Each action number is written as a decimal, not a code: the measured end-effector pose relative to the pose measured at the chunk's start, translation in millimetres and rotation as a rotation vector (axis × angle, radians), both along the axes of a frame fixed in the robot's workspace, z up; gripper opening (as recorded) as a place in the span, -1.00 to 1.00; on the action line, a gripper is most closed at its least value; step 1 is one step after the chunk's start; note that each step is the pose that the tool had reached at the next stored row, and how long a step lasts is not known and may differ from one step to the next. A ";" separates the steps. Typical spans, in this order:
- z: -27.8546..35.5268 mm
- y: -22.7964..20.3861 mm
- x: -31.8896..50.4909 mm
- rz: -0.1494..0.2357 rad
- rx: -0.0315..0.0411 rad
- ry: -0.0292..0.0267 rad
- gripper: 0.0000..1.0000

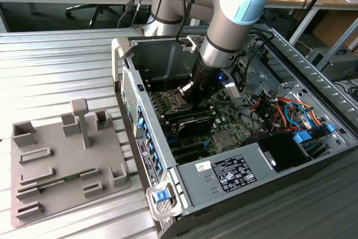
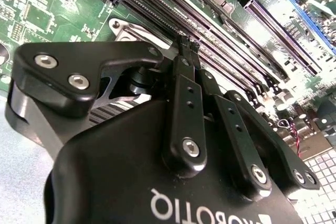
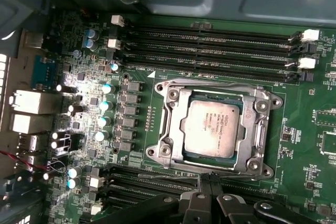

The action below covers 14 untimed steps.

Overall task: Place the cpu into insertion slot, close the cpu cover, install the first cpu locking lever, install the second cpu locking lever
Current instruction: 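Install the second cpu locking lever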

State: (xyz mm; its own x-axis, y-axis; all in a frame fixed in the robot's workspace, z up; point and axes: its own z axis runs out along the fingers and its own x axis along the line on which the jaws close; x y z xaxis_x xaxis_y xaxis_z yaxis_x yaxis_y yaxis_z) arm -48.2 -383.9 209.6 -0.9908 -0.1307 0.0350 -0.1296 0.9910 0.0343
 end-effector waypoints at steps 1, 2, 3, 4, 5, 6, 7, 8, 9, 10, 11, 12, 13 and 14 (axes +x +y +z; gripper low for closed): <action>-0.1 0.0 -0.4 0.000 0.0002 -0.0001 -0.78; -0.1 0.1 -0.9 0.000 0.0002 -0.0001 -0.78; -0.2 0.1 -1.4 0.000 0.0003 -0.0001 -0.78; -0.1 0.0 -2.6 0.000 0.0002 -0.0002 -0.78; -0.1 0.0 -4.5 0.000 0.0003 -0.0007 -0.78; -0.1 -0.1 -6.9 0.000 0.0000 -0.0015 -0.78; -0.1 0.0 -10.5 0.000 0.0001 -0.0026 -0.78; -0.1 0.0 -12.4 0.000 0.0001 -0.0030 -0.78; -0.1 0.2 -14.5 0.000 0.0002 -0.0033 -0.78; -0.1 0.2 -17.2 0.000 0.0004 -0.0035 -0.78; -0.2 0.4 -19.8 0.000 0.0028 -0.0035 -0.78; -0.3 0.7 -21.6 0.000 0.0038 -0.0035 -0.78; -0.5 1.2 -22.5 0.000 0.0040 -0.0035 -0.78; -0.9 2.2 -24.4 0.000 0.0042 -0.0035 -0.78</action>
State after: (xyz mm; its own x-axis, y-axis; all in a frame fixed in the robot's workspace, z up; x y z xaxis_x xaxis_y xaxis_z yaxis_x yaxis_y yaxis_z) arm -72.6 -381.8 208.7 -0.9909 -0.1311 0.0309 -0.1299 0.9908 0.0380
